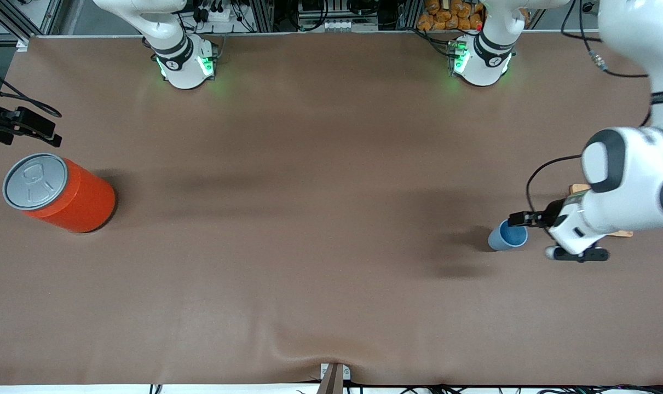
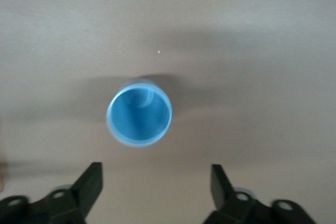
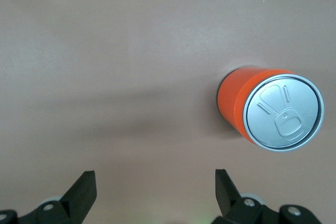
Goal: Flip cup
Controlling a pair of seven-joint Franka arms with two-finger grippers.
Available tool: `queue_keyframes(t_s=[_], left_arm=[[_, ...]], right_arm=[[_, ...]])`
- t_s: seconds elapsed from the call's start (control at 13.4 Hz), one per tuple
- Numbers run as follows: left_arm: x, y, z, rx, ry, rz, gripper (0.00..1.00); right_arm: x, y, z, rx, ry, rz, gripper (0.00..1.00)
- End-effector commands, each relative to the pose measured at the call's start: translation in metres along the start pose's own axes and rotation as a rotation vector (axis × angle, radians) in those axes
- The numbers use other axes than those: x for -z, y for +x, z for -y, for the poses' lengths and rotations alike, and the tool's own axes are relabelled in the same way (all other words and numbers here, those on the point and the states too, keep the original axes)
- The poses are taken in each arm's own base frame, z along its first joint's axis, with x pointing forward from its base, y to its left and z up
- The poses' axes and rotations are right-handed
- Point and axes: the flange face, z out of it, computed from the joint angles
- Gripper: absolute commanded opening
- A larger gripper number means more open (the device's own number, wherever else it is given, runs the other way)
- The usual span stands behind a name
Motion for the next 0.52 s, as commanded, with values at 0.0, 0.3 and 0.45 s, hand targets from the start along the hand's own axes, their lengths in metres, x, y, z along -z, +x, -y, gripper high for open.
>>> queue_keyframes(t_s=[0.0, 0.3, 0.45], left_arm=[[0.086, -0.036, -0.006, 0.061, 0.029, -0.067, 1.00], [0.161, -0.104, -0.038, 0.061, 0.150, -0.143, 1.00], [0.169, -0.134, -0.047, 0.046, 0.155, -0.157, 1.00]], right_arm=[[0.005, 0.000, 0.004, -0.006, 0.006, -0.006, 1.00], [0.005, 0.000, 0.006, -0.001, 0.006, -0.006, 1.00], [0.005, 0.000, 0.006, -0.001, 0.005, -0.005, 1.00]])
